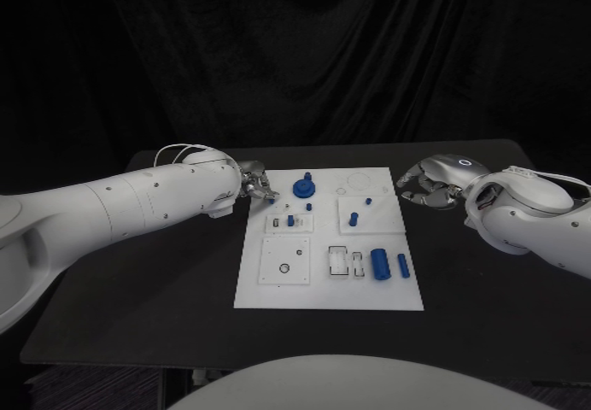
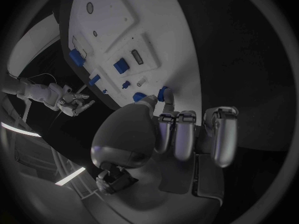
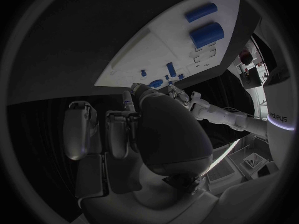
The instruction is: Assemble the parts on the task board
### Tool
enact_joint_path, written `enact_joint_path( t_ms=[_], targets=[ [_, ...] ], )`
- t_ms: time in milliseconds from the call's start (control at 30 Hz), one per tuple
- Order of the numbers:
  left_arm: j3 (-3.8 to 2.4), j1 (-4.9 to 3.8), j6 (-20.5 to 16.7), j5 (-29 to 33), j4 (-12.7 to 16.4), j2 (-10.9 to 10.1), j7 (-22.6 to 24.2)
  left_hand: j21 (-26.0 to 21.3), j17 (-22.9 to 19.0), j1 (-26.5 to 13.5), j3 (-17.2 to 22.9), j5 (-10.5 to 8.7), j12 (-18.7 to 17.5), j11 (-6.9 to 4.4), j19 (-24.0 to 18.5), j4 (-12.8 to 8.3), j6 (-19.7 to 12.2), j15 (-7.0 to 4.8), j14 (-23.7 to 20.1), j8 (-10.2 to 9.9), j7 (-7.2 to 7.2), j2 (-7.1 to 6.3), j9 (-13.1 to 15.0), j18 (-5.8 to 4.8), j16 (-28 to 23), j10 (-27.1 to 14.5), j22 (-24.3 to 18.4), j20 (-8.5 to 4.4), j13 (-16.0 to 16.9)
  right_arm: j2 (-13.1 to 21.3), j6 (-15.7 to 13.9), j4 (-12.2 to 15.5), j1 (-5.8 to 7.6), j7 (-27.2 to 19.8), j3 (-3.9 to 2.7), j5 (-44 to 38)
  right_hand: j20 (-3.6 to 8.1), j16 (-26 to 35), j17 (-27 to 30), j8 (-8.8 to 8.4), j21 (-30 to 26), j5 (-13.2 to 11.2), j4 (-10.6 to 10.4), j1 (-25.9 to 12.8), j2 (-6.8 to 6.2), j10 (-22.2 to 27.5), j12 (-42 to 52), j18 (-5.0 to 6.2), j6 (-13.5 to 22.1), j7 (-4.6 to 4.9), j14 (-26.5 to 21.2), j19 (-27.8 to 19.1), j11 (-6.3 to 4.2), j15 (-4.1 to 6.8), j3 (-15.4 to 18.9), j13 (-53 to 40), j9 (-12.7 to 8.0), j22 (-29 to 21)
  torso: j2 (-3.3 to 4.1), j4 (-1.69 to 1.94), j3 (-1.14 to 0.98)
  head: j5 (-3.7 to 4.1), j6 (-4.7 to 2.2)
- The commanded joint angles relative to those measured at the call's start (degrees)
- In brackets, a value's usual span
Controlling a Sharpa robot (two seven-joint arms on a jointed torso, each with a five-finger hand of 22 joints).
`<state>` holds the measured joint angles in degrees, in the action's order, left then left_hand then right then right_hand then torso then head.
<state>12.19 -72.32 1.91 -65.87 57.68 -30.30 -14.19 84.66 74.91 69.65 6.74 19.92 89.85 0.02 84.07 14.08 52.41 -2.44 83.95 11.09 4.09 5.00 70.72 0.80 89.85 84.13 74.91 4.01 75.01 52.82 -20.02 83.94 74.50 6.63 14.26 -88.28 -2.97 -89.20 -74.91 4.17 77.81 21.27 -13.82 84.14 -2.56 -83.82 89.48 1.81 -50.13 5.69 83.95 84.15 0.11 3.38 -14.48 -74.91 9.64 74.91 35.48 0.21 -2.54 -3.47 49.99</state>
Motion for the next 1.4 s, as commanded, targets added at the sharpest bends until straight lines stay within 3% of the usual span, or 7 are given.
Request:
enact_joint_path(
  t_ms=[33, 233, 867, 1167, 1400],
  targets=[
    [-0.05, 0.15, -0.39, 0.16, -0.05, 0.15, 1.08, -0.46, 15.09, 0.77, 0.87, 0.13, 0.15, 0.26, 0.42, -0.34, -0.12, 0.16, 6.05, -0.38, -0.14, -0.07, -0.05, 1.11, 0.15, 5.87, 11.05, 0.18, 14.99, 0.05, 0.5, 0.12, -0.14, 0.78, -0.04, -0.15, -0.1, 0.1, -14.55, -0.17, -0.27, 0.31, -0.1, -0.32, 0.09, -5.1, -0.27, 1.14, -0.29, 0.1, 5.81, 0.38, 0.19, -0.11, -0.24, -14.1, -0.1, 11.14, -0.02, 0.0, 0.0, -0.01, 0.01],
    [-0.05, 0.3, 0.02, 0.16, -0.11, 0.12, 1.19, -0.71, 15.09, 1.63, 3.41, 3.07, 0.15, 0.24, 0.26, -1.25, -0.12, 0.13, 6.05, -0.85, -0.13, -0.9, 0.06, 1.16, 0.15, 5.87, 11.05, 0.14, 14.99, 0.03, 0.55, 0.12, -0.14, 0.77, -0.04, -0.15, -0.1, 0.1, -14.55, -0.17, -0.27, 0.31, -0.1, -0.32, 0.09, -5.1, -0.27, 1.14, -0.29, 0.1, 5.81, 0.38, 0.19, -0.11, -0.24, -14.1, -0.1, 11.14, -0.07, 0.04, -0.02, 0.0, 0.01],
    [-0.05, 0.58, -1.78, 0.16, 1.38, -1.35, 2.54, -0.95, 15.09, 2.39, 9.28, 3.81, 0.15, 0.06, 0.21, -4.02, 0.43, -0.01, 6.05, -1.0, -0.32, -3.23, 0.87, 1.19, 0.15, 5.87, 11.2, 0.02, 14.99, -0.16, 0.75, -0.07, -0.2, 0.79, -0.04, 0.85, -0.09, 0.06, -14.58, -0.16, -0.37, 0.32, -0.07, -0.35, 0.1, -5.11, -0.26, 1.16, -0.37, 0.12, 5.82, 0.36, 0.2, -0.11, -0.36, -14.11, -0.12, 11.12, -0.09, 0.07, 0.0, -0.2, 0.01],
    [-0.05, 0.61, -6.39, 0.17, 5.84, -4.34, 4.01, -1.01, 15.09, 1.69, 12.08, 3.86, 0.15, -0.23, 0.26, -5.18, 1.8, -0.23, 6.05, -0.14, -0.7, -4.52, 1.78, 1.19, 0.15, 5.87, 11.32, -0.15, 14.99, -0.09, 0.91, -0.08, -0.22, 0.94, -0.04, 0.9, -0.09, 0.06, -14.58, -0.16, -0.37, 0.32, -0.07, -0.35, 0.1, -5.11, -0.26, 1.16, -0.37, 0.12, 5.82, 0.36, 0.2, -0.11, -0.36, -14.11, -0.12, 11.12, -0.1, 0.05, 0.0, -0.13, 0.01],
    [-0.05, 0.61, -8.85, 6.77, 11.43, -7.96, 2.2, -0.97, 15.09, 1.0, 14.35, 4.14, 0.15, -0.59, 0.4, -5.81, 3.1, -0.53, 6.05, 0.53, -1.12, -5.42, 2.35, 1.16, 0.15, 5.87, 11.46, -0.42, 14.99, 0.03, 0.96, -0.09, -0.22, 1.07, -0.04, 0.9, -0.09, 0.16, -14.52, -0.16, -0.42, 0.33, -0.01, -0.31, 0.1, -5.1, -0.27, 1.17, -0.4, 0.15, 5.8, 0.35, 0.21, -0.12, -0.43, -14.1, -0.13, 11.1, -0.05, -0.04, 0.01, -0.3, 0.01]
  ],
)
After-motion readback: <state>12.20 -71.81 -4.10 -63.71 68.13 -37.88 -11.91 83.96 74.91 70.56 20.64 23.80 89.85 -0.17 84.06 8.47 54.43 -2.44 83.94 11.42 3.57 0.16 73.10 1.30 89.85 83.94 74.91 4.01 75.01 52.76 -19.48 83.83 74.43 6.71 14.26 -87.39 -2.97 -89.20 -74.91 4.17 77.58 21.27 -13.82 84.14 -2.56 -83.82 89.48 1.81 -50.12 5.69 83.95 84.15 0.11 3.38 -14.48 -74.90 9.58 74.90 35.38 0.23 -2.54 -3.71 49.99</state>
